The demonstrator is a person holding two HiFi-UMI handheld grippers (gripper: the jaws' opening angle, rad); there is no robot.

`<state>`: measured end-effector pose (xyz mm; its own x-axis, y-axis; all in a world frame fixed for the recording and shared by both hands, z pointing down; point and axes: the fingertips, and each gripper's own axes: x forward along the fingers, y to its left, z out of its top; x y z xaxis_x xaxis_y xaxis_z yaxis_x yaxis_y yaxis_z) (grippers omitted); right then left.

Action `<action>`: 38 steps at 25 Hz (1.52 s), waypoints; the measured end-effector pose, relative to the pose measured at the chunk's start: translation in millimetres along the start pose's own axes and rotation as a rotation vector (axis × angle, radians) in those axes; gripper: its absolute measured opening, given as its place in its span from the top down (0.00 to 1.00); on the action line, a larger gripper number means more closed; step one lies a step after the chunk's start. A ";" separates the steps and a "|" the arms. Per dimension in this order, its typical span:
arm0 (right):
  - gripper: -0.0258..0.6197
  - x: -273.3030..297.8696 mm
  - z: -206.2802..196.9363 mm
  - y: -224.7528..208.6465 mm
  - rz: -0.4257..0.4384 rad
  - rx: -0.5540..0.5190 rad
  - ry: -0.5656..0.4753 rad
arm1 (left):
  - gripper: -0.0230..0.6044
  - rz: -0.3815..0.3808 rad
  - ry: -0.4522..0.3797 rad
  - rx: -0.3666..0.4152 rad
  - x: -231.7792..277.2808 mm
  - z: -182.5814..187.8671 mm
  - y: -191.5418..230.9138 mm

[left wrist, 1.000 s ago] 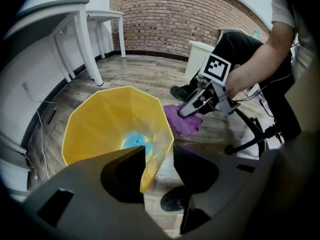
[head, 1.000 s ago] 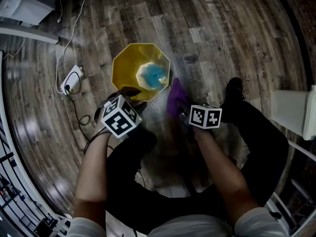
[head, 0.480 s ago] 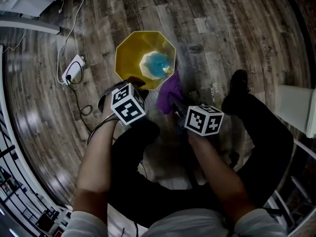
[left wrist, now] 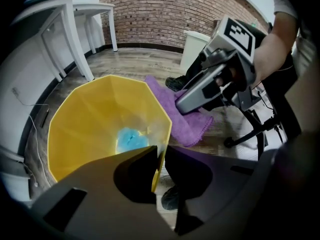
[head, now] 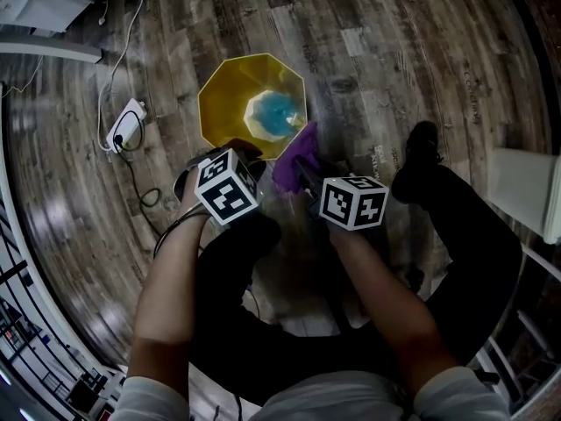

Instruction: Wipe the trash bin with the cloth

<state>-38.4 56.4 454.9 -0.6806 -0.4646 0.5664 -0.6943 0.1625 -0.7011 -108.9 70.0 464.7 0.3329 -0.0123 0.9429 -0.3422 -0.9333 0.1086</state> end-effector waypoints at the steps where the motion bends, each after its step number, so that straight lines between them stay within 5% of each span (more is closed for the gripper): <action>1: 0.82 4.5 -2.0 -4.6 -0.002 -0.007 0.014 | 0.89 0.000 -0.001 0.004 -0.1 0.8 0.0; 24: 0.82 83.4 -46.4 -111.2 -0.135 0.020 0.197 | 0.90 -0.087 -0.041 -0.071 4.6 29.8 -15.0; 38: 0.82 137.1 -74.9 -165.2 -0.207 -0.051 0.354 | 0.90 -0.108 -0.044 -0.143 4.9 36.3 -17.8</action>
<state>-34.5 31.1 680.8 -0.5571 -0.1655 0.8138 -0.8299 0.1442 -0.5389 -69.3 73.6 455.9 0.4115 0.0670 0.9089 -0.4226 -0.8696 0.2554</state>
